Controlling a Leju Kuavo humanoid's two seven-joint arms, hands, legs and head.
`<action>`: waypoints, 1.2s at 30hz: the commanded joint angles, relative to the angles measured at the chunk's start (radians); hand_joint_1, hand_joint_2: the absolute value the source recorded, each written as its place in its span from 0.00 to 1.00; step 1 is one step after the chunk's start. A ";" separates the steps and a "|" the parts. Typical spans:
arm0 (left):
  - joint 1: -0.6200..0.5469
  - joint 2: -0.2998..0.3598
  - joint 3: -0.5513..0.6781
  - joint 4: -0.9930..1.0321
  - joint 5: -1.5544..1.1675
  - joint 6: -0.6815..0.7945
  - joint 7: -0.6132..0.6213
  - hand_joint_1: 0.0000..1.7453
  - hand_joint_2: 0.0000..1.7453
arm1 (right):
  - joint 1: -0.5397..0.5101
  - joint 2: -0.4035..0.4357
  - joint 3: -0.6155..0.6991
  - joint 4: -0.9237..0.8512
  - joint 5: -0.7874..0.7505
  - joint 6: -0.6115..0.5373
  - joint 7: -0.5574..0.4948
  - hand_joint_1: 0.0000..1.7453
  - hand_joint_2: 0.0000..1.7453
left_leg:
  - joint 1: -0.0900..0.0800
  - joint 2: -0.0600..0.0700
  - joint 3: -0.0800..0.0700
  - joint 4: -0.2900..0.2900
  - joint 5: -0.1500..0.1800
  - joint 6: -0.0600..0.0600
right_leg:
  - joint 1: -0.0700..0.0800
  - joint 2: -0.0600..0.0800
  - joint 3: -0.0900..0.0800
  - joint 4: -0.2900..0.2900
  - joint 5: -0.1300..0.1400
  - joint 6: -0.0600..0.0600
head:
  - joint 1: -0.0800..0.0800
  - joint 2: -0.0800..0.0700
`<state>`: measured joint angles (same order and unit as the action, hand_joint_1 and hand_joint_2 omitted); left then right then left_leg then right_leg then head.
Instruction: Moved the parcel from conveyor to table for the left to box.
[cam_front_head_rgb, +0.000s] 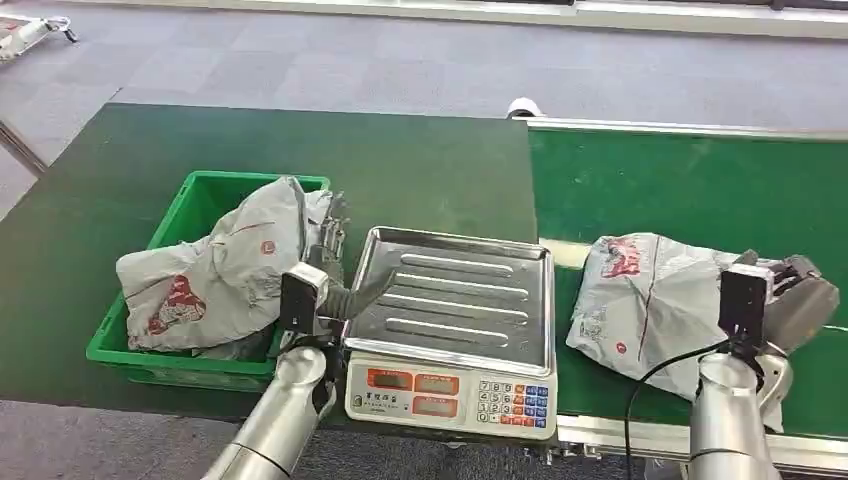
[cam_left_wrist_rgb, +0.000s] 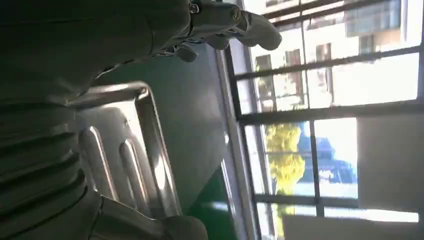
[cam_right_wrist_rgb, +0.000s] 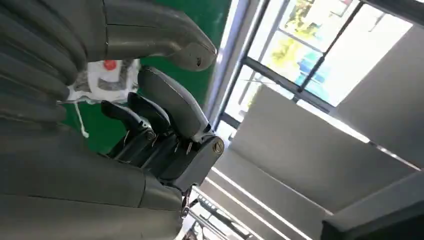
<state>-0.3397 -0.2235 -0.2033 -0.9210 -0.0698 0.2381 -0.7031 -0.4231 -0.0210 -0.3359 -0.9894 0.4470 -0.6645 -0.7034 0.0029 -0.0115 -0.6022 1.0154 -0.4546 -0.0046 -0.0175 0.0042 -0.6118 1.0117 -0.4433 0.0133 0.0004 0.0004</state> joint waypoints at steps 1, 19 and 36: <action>0.066 0.025 0.025 -0.265 0.047 0.059 0.005 0.00 1.00 | -0.017 -0.047 0.219 0.029 0.182 0.135 0.324 1.00 1.00 | 0.001 0.006 0.001 0.000 -0.002 -0.001 | 0.001 0.005 0.000 0.000 0.000 -0.002 | 0.000 0.000; 0.054 -0.004 0.096 -0.055 -0.030 -0.049 0.005 0.00 1.00 | -0.154 -0.089 0.143 0.472 0.490 0.517 0.744 0.00 1.00 | 0.000 0.001 0.002 -0.001 0.000 0.001 | 0.000 0.000 0.002 -0.001 0.001 0.000 | 0.000 0.000; 0.029 -0.038 0.090 0.134 -0.047 -0.188 0.005 0.00 1.00 | -0.026 -0.090 0.173 0.419 0.677 0.749 0.884 0.00 1.00 | 0.000 -0.002 0.003 -0.002 0.000 0.001 | 0.001 -0.003 0.004 -0.002 0.000 0.000 | 0.000 0.000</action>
<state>-0.2662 -0.2479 -0.1270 -0.9599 -0.1175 0.0714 -0.7027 -0.4875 -0.1019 -0.2037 -0.6191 1.1043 0.0204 0.1877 0.0026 -0.0123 -0.6024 1.0158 -0.4543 -0.0034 -0.0177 0.0031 -0.6115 1.0115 -0.4434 0.0139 0.0004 0.0004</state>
